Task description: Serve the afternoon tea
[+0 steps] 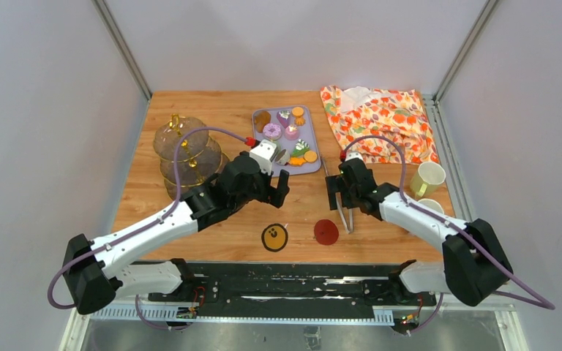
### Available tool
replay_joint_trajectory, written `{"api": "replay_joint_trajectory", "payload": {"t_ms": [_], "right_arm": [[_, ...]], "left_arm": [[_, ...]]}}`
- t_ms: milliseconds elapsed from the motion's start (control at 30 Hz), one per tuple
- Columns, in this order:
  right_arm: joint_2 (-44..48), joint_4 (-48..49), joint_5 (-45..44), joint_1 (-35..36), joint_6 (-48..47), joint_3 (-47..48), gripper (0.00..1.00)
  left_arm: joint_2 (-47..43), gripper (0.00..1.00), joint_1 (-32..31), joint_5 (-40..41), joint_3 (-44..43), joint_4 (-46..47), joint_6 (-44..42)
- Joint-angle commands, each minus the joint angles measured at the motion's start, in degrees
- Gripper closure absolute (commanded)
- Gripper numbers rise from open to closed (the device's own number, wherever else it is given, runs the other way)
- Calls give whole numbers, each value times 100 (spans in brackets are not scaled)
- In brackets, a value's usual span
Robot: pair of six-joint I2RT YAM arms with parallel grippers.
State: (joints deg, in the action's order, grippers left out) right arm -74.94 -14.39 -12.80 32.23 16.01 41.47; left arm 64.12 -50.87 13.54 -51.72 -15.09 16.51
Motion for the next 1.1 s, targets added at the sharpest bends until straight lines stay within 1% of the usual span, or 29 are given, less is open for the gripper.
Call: {"api": "replay_joint_trajectory", "payload": {"t_ms": [0, 67, 200, 333, 467, 633, 833, 867, 967, 1000, 1067], "right_arm": [[279, 583, -178, 29, 56, -398, 4], [337, 699, -261, 29, 52, -502, 4], [194, 627, -492, 29, -32, -490, 4], [-29, 729, -224, 12, 220, -477, 2], [-224, 1372, 147, 10, 347, -733, 2], [-422, 1804, -143, 13, 512, -902, 0], [-890, 2014, -322, 17, 695, -841, 1], [-932, 2043, -318, 20, 743, -850, 6], [-1021, 2109, -377, 19, 917, -901, 29], [-1030, 2113, -410, 20, 951, -918, 34], [-1040, 2080, -446, 18, 977, -913, 38]], "left_arm": [[63, 2, -38, 48, -58, 172, -34], [57, 2, -40, 52, -59, 156, -35], [99, 2, -42, 36, -56, 165, -35], [173, 2, -44, 6, -90, 173, -26], [193, 2, -38, -31, -93, 173, -8], [184, 2, -45, -2, -92, 165, -30], [201, 2, -45, 63, -88, 147, -47], [200, 2, -43, 75, -83, 143, -46], [198, 2, -40, 95, -75, 122, -43], [198, 2, -37, 108, -76, 120, -55], [200, 2, -45, 135, -69, 116, -75]]}}
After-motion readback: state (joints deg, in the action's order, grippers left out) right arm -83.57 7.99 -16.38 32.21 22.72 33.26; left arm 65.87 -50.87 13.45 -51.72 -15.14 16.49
